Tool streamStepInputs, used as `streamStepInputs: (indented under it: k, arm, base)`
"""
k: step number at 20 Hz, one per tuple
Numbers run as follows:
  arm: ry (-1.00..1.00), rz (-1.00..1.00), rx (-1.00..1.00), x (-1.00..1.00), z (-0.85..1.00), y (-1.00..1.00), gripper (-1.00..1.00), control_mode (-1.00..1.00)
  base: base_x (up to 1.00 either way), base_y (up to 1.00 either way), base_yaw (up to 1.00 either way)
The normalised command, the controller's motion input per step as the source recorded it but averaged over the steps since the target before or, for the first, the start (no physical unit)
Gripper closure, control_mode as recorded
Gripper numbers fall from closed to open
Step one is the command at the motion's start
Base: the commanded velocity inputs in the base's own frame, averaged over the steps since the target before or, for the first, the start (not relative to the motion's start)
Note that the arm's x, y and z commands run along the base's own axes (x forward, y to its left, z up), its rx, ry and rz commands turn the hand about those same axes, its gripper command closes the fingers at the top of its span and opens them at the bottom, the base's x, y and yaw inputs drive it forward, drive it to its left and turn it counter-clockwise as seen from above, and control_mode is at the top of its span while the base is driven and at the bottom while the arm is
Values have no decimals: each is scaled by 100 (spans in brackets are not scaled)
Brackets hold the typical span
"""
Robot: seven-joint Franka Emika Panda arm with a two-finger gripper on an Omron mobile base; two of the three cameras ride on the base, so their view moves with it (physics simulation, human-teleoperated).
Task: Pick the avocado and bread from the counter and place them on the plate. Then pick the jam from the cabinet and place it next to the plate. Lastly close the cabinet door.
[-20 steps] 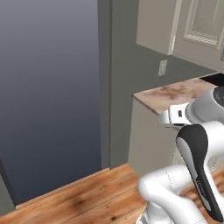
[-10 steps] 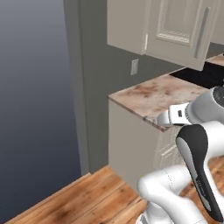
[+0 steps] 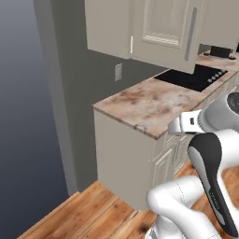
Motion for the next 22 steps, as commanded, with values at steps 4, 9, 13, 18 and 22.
streamStepInputs:
  k: [4, 9, 13, 18, 22]
  arm:
    - [0, 0, 0, 0, 0, 0, -100, 100]
    - [0, 0, 0, 0, 0, 0, -100, 100]
    - [0, 0, 0, 0, 0, 0, -100, 100]
    - [0, 0, 0, 0, 0, 0, -100, 100]
    - [0, 0, 0, 0, 0, 0, -100, 100]
  base:
    - [0, -21, -21]
    - [2, -43, -12]
    - [0, -56, -4]
    - [0, -64, -1]
    - [0, -63, 0]
